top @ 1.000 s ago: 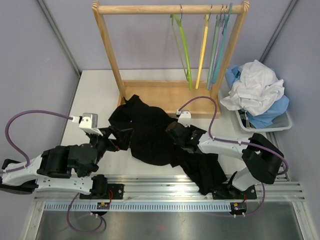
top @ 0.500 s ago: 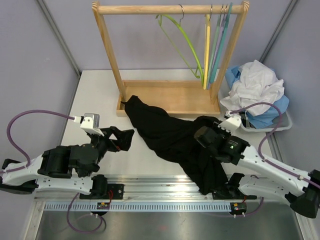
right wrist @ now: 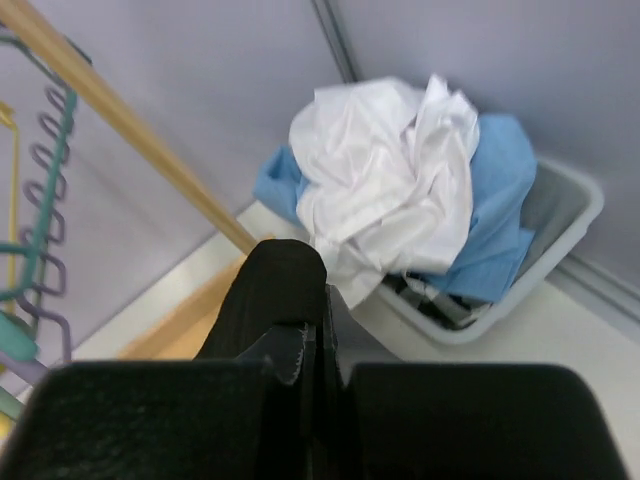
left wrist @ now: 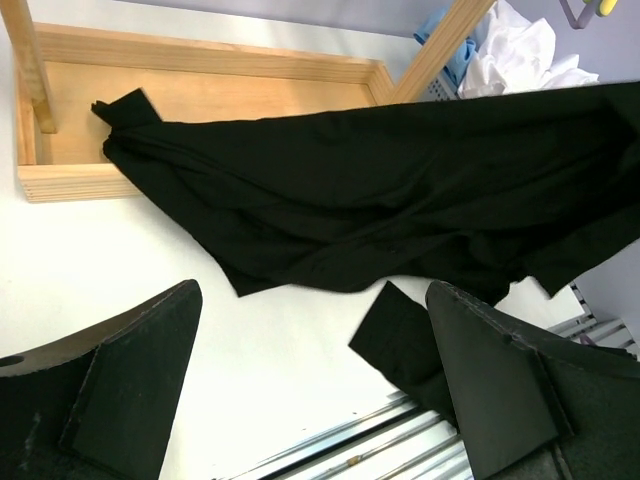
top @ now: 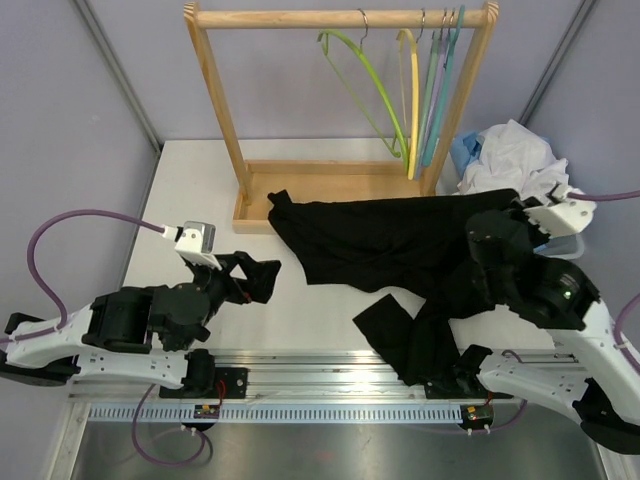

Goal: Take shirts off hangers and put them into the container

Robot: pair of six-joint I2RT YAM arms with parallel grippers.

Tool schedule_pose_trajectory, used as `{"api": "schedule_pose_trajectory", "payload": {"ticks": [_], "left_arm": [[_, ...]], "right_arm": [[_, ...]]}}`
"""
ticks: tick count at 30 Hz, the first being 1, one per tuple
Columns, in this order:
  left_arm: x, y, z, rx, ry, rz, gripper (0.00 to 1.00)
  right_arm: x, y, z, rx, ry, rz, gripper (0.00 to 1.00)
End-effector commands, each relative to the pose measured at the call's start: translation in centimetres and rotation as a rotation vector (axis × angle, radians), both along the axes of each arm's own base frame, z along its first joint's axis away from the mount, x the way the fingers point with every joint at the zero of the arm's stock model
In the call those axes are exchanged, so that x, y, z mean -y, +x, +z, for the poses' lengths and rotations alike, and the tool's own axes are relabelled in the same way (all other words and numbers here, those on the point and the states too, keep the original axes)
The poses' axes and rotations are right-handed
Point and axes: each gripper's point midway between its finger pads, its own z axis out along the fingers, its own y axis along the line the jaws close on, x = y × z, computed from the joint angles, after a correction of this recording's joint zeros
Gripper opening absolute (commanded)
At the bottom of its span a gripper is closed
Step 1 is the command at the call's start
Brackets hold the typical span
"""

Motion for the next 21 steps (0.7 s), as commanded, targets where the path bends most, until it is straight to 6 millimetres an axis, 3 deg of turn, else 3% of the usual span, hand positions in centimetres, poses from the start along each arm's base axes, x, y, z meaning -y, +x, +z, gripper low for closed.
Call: {"api": "schedule_pose_trajectory", "payload": {"ticks": [1,3,5,6,7,9,10,13,17,20,21], "left_arm": [[1.2,-0.3,2.0,-0.002,-0.044,-0.026,0.99],[1.5,-0.3,2.2,0.003,-0.044,-0.031,0.99],[1.7,-0.3,2.2,0.005,-0.044,-0.037,0.99],[1.9,-0.3,2.4,0.005,-0.053,-0.040,0.99],[1.9,-0.3,2.4,0.004,-0.057,-0.041,0.99],[1.7,-0.3,2.1,0.000,-0.054,-0.037,0.99],[1.5,-0.4,2.0,-0.007,-0.062,-0.032,0.99],[0.9,-0.3,1.3,-0.007,-0.067,-0.025,0.99],[0.7,-0.2,0.8,-0.004,-0.074,-0.012,0.99],[0.7,-0.1,0.5,-0.006,-0.079,-0.008,0.99],[0.6,-0.1,0.3,-0.007,-0.082,-0.006,0.99]], "right_arm": [[4.8,-2.8,6.6,0.109,-0.026,-0.204,0.00],[3.0,-1.5,6.7,0.042,-0.058,-0.130,0.00],[-0.9,0.7,4.0,-0.125,-0.203,0.094,0.00],[-5.4,2.2,3.6,-0.089,-0.143,0.338,0.00],[-7.5,2.8,0.0,-0.157,-0.178,0.432,0.00],[-11.0,2.3,-3.8,-0.253,-0.146,0.621,0.00],[-11.6,2.1,-6.2,-0.312,-0.158,0.655,0.00],[-14.5,0.6,-10.1,-0.419,-0.136,0.835,0.00],[-17.6,-1.0,-11.2,-0.443,-0.081,1.026,0.00],[-18.6,-1.2,-12.9,-0.482,-0.067,1.065,0.00],[-19.9,-1.4,-14.3,-0.510,-0.057,1.118,0.00]]}}
